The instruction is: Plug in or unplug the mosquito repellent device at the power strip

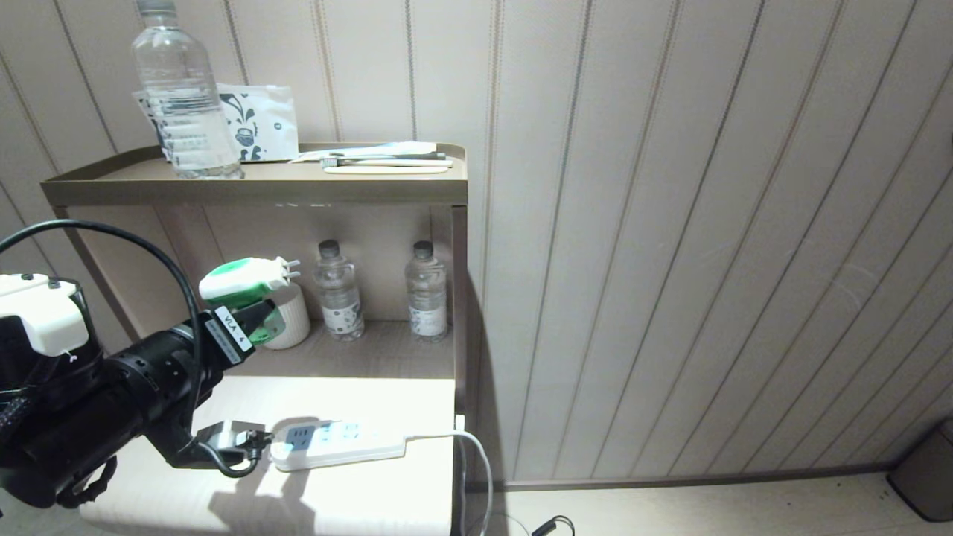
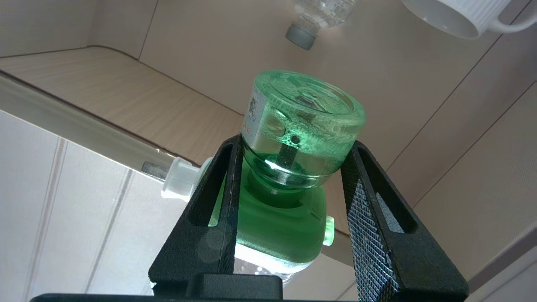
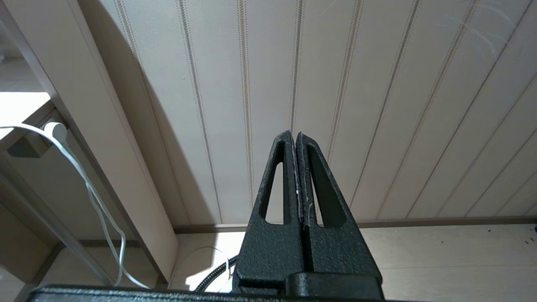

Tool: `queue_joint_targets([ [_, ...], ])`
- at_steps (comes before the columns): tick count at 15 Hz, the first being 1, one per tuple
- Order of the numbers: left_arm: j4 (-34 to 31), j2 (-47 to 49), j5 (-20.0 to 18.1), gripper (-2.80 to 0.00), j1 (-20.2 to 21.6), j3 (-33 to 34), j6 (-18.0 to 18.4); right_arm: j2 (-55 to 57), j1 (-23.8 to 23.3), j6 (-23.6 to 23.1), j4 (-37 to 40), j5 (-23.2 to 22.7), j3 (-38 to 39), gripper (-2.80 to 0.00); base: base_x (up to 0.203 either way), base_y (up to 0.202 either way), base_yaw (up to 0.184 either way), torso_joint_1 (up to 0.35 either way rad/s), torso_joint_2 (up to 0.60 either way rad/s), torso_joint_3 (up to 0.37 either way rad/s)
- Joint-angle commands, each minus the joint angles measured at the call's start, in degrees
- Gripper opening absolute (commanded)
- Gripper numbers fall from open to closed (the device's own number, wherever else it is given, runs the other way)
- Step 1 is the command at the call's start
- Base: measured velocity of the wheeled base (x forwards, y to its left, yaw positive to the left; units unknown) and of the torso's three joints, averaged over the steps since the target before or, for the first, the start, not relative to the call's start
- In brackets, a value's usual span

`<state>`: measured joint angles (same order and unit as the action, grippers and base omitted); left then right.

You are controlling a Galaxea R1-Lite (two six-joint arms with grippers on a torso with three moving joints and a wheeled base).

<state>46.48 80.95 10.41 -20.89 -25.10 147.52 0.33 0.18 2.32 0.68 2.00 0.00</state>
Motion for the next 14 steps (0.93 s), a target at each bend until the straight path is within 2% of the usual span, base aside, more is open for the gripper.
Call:
queue_joint_targets([
  [1,0.28,0.18,0.05,-2.80,-0.37,-0.12,0.84,0.02,-0.01,0.06,-0.07,0.02,0.00,-2.80,0.000,0.000,0.000,-0.063,0.11,0.072],
  [5,0.28,0.08,0.14,-2.80,-0.46,-0.04,0.84,0.02,-0.01,0.06,0.01,0.02,0.00,-2.80,0.000,0.000,0.000,-0.177,0.41,0.227],
  [9,0.28,-0.61,0.13,-2.80,-0.46,-0.14,1.19,0.02,-0.01,0.06,0.02,0.02,0.00,-2.80,0.000,0.000,0.000,-0.087,0.21,0.118],
  [14,0.19,-0.70,0.31,-2.80,-1.04,-0.04,1.28,0.02,-0.01,-0.03,-0.07,0.02,0.00,-2.80,0.000,0.000,0.000,-0.184,0.44,0.252],
])
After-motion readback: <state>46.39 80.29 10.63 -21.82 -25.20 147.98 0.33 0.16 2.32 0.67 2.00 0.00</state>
